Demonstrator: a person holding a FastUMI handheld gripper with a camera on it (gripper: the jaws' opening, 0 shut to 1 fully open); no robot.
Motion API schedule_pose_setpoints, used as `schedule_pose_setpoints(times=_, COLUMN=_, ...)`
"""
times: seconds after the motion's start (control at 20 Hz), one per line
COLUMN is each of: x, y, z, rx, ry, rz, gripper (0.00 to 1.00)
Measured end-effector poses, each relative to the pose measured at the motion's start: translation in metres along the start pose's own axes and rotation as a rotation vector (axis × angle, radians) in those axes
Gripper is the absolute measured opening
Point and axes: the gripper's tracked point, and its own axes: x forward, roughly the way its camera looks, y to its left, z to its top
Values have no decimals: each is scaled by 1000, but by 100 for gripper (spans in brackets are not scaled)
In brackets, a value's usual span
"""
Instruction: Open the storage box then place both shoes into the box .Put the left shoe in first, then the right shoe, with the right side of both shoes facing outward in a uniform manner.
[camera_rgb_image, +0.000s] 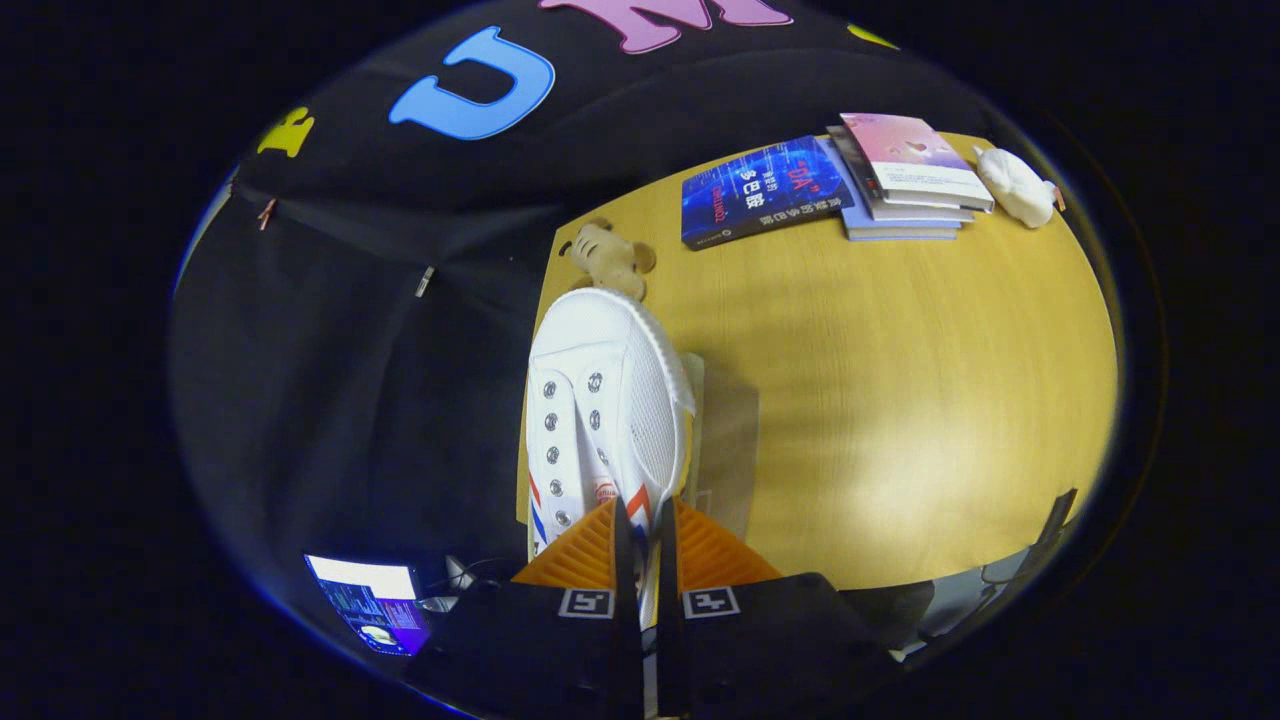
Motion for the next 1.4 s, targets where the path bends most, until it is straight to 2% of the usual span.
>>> schedule_pose_setpoints(times=0.3, x=48, y=1, z=-21, rx=16, ry=80, rz=-70, gripper=10)
schedule_pose_setpoints(times=0.55, x=58, y=-15, z=-31, rx=-18, ry=106, rz=-138, gripper=10)
schedule_pose_setpoints(times=0.6, x=58, y=-18, z=-32, rx=-24, ry=111, rz=-144, gripper=14)
schedule_pose_setpoints(times=0.7, x=58, y=-15, z=-34, rx=-11, ry=116, rz=-130, gripper=15)
schedule_pose_setpoints(times=0.75, x=56, y=-8, z=-33, rx=10, ry=113, rz=-101, gripper=19)
schedule_pose_setpoints(times=0.8, x=56, y=-3, z=-30, rx=30, ry=104, rz=-76, gripper=28)
schedule_pose_setpoints(times=0.85, x=51, y=-2, z=-23, rx=40, ry=85, rz=-70, gripper=28)
schedule_pose_setpoints(times=0.95, x=47, y=-7, z=-13, rx=44, ry=52, rz=-75, gripper=51)
schedule_pose_setpoints(times=1.0, x=45, y=-7, z=-11, rx=47, ry=42, rz=-66, gripper=73)
schedule_pose_setpoints(times=1.1, x=42, y=-9, z=-9, rx=43, ry=28, rz=-54, gripper=99)
schedule_pose_setpoints(times=1.4, x=29, y=5, z=-3, rx=10, ry=-39, rz=17, gripper=99)
